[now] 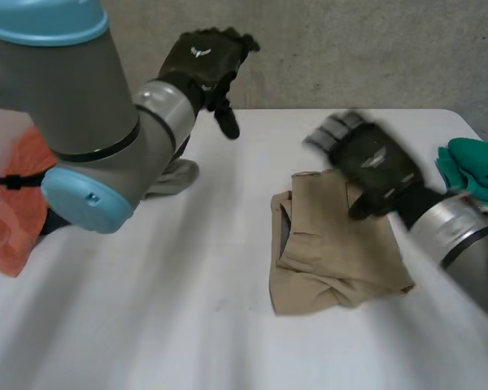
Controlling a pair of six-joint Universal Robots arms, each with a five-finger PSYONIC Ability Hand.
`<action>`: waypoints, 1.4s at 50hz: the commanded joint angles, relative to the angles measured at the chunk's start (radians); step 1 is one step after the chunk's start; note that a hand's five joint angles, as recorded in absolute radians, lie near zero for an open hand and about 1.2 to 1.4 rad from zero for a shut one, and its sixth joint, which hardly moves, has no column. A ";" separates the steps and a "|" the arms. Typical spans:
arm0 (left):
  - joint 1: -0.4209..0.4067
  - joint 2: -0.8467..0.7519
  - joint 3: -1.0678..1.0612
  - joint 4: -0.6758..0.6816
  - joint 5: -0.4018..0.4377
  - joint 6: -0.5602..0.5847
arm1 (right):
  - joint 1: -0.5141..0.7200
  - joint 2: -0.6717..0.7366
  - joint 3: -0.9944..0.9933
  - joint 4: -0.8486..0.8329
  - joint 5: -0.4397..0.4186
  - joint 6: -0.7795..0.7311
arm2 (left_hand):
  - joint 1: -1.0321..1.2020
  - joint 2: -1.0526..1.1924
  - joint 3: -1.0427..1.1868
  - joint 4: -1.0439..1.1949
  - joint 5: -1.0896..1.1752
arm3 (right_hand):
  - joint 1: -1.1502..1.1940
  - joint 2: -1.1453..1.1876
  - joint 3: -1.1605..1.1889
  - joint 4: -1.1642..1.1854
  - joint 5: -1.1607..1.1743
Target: Fold the laundry.
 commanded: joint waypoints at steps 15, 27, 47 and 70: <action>-0.334 -0.517 0.500 -0.067 0.071 0.088 | -0.321 0.063 -0.147 0.437 0.186 0.373 | -0.033 -0.029 -0.036 -0.029 -0.052 | -0.042 -0.032 -0.031 -0.035 -0.049; -0.328 -0.758 0.758 -0.285 -0.141 0.259 | -0.284 0.194 -0.160 0.437 0.078 0.320 | -0.033 -0.029 -0.036 -0.029 -0.052 | -0.042 -0.032 -0.031 -0.035 -0.049; -0.297 -0.708 0.645 -0.417 -0.253 0.379 | -0.137 0.382 -0.242 0.425 0.086 0.153 | -0.033 -0.029 -0.036 -0.029 -0.052 | -0.042 -0.032 -0.031 -0.035 -0.049; -0.230 -0.211 0.367 -0.237 0.121 0.056 | -0.093 0.002 -0.041 0.371 0.225 0.057 | -0.033 -0.029 -0.036 -0.029 -0.052 | -0.042 -0.032 -0.031 -0.035 -0.049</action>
